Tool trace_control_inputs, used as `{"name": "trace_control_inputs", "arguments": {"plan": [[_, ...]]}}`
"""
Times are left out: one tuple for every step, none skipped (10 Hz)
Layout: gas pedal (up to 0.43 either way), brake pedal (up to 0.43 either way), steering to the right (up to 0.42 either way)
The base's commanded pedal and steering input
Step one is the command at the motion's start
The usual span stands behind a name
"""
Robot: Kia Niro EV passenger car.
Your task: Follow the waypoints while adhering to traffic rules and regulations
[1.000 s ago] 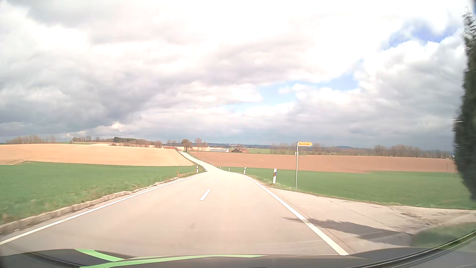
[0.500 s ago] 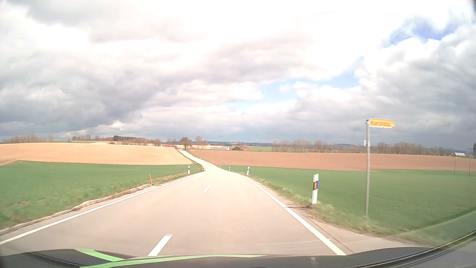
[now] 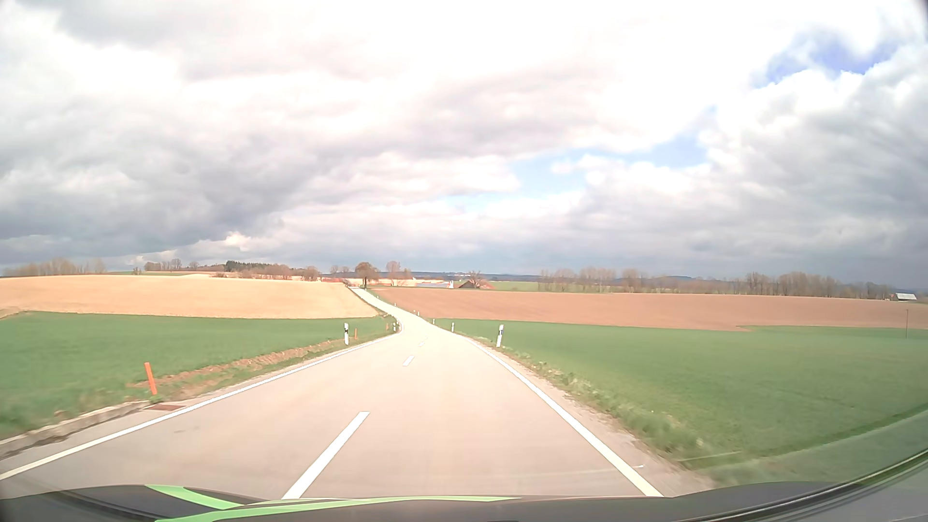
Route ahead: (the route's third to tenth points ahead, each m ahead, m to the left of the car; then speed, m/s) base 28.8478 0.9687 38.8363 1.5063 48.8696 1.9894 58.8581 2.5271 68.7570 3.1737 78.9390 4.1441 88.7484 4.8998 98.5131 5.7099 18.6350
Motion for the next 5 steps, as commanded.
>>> {"name": "trace_control_inputs", "arguments": {"plan": [[0.098, 0.000, -0.011], [0.098, 0.000, -0.011], [0.098, 0.000, -0.010], [0.098, 0.000, -0.008], [0.098, 0.000, -0.006]]}}
